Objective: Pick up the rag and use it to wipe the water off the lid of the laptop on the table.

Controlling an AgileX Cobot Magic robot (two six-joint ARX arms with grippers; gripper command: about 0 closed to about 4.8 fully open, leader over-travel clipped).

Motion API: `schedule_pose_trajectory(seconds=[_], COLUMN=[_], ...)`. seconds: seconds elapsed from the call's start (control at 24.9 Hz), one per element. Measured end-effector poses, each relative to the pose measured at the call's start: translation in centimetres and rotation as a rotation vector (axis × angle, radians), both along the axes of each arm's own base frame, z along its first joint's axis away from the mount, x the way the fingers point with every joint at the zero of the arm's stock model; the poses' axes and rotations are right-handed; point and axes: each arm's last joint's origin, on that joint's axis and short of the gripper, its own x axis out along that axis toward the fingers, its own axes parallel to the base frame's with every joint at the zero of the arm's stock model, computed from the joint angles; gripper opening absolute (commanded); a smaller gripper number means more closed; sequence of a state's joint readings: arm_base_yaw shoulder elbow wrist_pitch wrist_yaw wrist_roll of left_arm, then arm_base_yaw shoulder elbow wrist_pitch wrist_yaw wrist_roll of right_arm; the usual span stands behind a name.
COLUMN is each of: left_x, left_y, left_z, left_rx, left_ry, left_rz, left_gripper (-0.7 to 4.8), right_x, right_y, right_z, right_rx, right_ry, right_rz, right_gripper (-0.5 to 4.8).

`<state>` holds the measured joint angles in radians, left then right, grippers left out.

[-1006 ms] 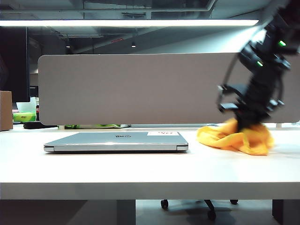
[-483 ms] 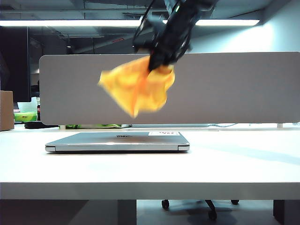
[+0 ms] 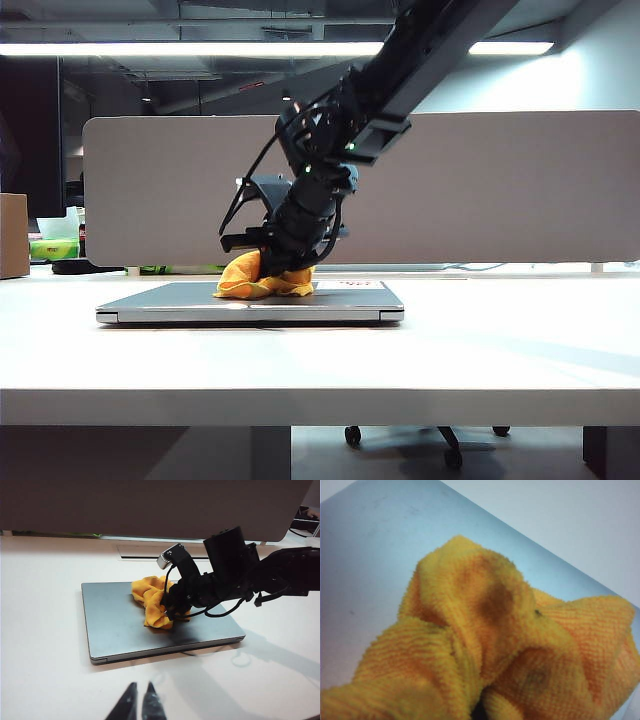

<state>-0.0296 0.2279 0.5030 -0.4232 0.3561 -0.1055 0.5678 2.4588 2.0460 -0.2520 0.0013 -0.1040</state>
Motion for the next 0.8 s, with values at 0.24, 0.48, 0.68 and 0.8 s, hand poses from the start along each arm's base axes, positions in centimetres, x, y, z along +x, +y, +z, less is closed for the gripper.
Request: schedule_pose_trajectory(seconds=[0.24,0.48,0.68,0.8], left_x=[0.0,0.0,0.0,0.0], left_y=[0.0,0.0,0.0,0.0], left_z=[0.0,0.0,0.0,0.0], left_rx=[0.000,0.000,0.000,0.000], left_ry=[0.000,0.000,0.000,0.000], left_rz=[0.000,0.000,0.000,0.000], left_gripper=[0.19,0.19,0.19,0.19], right_x=[-0.7,-3.7,-1.3,2.8], right_y=[1.3,5.5,2.9,-3.8], right_z=[-0.6,-0.4,0.7,1.8], right_rx=[0.048,0.036,-0.045,-0.088], right_ry=[0.043,0.050,-0.024,-0.014], right_rz=[0.101,0.204,0.042,-0.151], right_gripper=[-0.05,-0.05,-0.05,-0.05])
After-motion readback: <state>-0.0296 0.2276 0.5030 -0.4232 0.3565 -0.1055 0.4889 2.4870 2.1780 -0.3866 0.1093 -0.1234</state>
